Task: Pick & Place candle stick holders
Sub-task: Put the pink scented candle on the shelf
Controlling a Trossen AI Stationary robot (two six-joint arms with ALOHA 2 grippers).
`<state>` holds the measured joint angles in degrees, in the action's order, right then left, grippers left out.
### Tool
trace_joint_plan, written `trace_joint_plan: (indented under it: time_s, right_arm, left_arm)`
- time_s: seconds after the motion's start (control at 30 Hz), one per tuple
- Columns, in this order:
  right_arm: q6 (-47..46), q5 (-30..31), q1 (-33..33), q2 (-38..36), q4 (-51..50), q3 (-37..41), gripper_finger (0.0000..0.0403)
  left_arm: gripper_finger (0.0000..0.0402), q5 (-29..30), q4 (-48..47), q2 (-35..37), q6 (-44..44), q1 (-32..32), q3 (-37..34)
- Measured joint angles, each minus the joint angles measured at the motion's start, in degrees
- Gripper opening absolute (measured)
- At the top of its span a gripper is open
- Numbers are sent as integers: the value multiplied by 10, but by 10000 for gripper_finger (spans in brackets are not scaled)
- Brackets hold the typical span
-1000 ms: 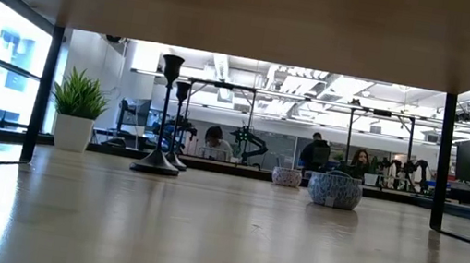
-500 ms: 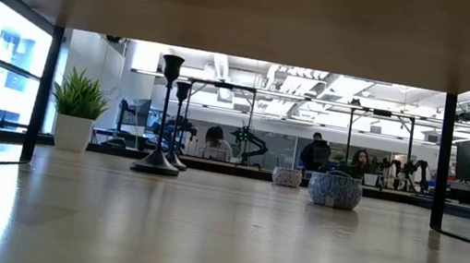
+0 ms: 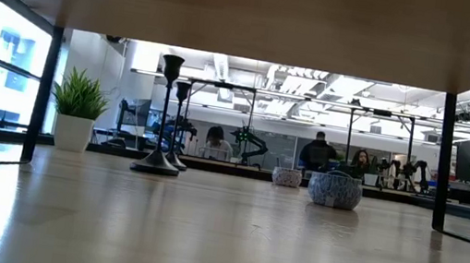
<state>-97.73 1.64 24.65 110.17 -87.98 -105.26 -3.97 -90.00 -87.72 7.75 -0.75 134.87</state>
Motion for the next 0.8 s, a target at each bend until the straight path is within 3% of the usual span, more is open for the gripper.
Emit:
trace_joint_plan:
  time_s: [0.3, 0.43, 0.5, 0.8]
  right_arm:
    - [49, -21, -18, 0, 21, -6, 291]
    - [52, -26, -19, 0, 20, -6, 368]
    - [53, -27, -19, 0, 21, -6, 385]
    - [70, -39, -22, -3, 18, -8, 356]
  left_arm:
    - [269, 0, 0, 4, 1, 0, 0]
    - [269, 0, 0, 4, 1, 0, 0]
    - [269, 0, 0, 4, 1, 0, 0]
    - [269, -1, 0, 4, 1, 0, 0]
